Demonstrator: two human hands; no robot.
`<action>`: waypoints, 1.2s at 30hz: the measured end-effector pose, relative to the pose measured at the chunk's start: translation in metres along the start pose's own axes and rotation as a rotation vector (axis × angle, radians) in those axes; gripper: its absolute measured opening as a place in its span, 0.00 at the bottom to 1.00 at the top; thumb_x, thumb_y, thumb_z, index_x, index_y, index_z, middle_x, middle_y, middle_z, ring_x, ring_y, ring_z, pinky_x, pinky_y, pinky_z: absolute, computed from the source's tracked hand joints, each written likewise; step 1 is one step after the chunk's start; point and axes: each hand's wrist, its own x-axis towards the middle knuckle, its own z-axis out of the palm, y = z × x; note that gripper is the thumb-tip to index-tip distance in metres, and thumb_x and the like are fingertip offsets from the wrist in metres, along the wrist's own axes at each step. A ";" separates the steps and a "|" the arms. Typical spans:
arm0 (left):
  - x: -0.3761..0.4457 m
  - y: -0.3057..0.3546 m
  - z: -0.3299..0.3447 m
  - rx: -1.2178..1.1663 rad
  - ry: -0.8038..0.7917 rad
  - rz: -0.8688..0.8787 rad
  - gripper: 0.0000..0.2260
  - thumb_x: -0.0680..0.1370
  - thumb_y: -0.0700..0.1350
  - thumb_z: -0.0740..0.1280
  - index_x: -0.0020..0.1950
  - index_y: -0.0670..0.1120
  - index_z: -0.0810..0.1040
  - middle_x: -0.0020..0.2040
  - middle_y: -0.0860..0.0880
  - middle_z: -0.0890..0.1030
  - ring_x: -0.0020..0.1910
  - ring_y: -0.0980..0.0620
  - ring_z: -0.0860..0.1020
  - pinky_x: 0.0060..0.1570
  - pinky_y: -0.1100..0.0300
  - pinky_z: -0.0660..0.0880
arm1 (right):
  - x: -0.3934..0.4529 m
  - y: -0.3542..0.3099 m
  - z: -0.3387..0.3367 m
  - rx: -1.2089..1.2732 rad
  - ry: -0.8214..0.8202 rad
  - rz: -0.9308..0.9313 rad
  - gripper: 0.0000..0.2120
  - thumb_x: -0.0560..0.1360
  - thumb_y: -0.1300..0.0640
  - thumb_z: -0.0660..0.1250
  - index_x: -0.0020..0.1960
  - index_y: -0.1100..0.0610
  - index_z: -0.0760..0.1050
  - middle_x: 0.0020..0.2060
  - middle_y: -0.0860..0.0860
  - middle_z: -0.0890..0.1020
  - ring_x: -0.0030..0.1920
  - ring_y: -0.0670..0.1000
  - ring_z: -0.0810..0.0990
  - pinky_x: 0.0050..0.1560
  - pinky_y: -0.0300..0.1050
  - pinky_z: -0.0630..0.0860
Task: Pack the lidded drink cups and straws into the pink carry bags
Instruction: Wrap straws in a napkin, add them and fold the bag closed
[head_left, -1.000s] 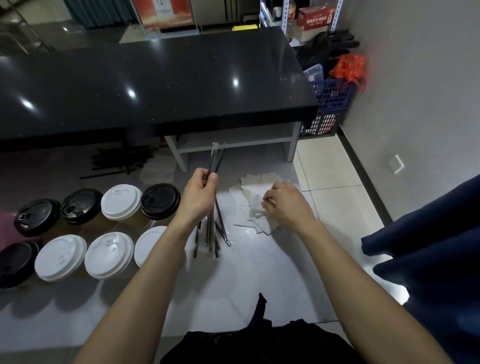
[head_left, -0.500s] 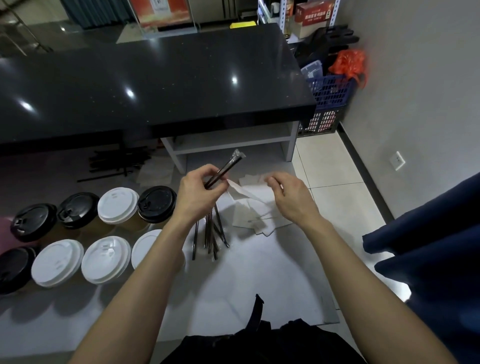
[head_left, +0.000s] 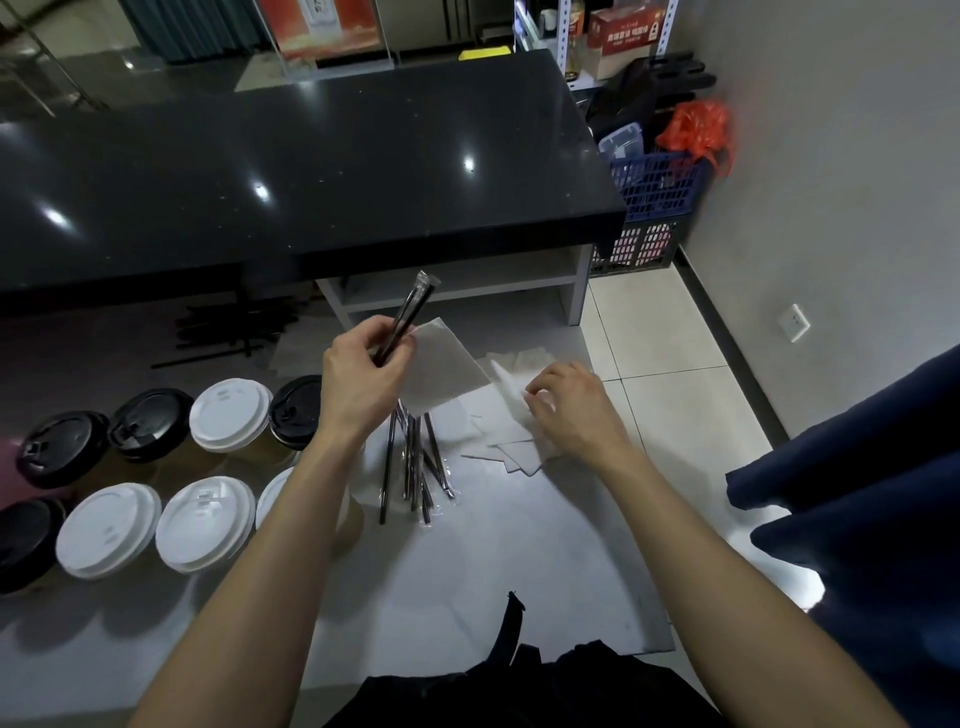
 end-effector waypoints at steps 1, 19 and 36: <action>0.000 0.001 -0.001 0.001 -0.021 0.012 0.03 0.81 0.52 0.72 0.49 0.59 0.85 0.41 0.59 0.85 0.41 0.60 0.82 0.45 0.58 0.77 | 0.001 -0.001 -0.004 0.048 0.046 0.007 0.09 0.83 0.54 0.70 0.57 0.58 0.87 0.55 0.53 0.85 0.60 0.59 0.79 0.64 0.56 0.73; 0.010 0.038 0.009 0.066 -0.291 0.224 0.06 0.81 0.46 0.76 0.50 0.58 0.88 0.45 0.66 0.84 0.37 0.65 0.77 0.41 0.66 0.71 | 0.014 -0.051 -0.083 0.906 -0.136 0.093 0.17 0.89 0.52 0.62 0.60 0.63 0.83 0.46 0.56 0.84 0.46 0.51 0.82 0.52 0.48 0.79; 0.016 0.022 -0.012 -0.014 -0.099 0.113 0.04 0.81 0.43 0.75 0.52 0.51 0.89 0.43 0.60 0.86 0.43 0.66 0.82 0.45 0.73 0.72 | -0.045 -0.026 -0.045 0.179 -0.520 0.024 0.17 0.74 0.53 0.69 0.60 0.43 0.88 0.50 0.40 0.88 0.51 0.39 0.84 0.59 0.38 0.80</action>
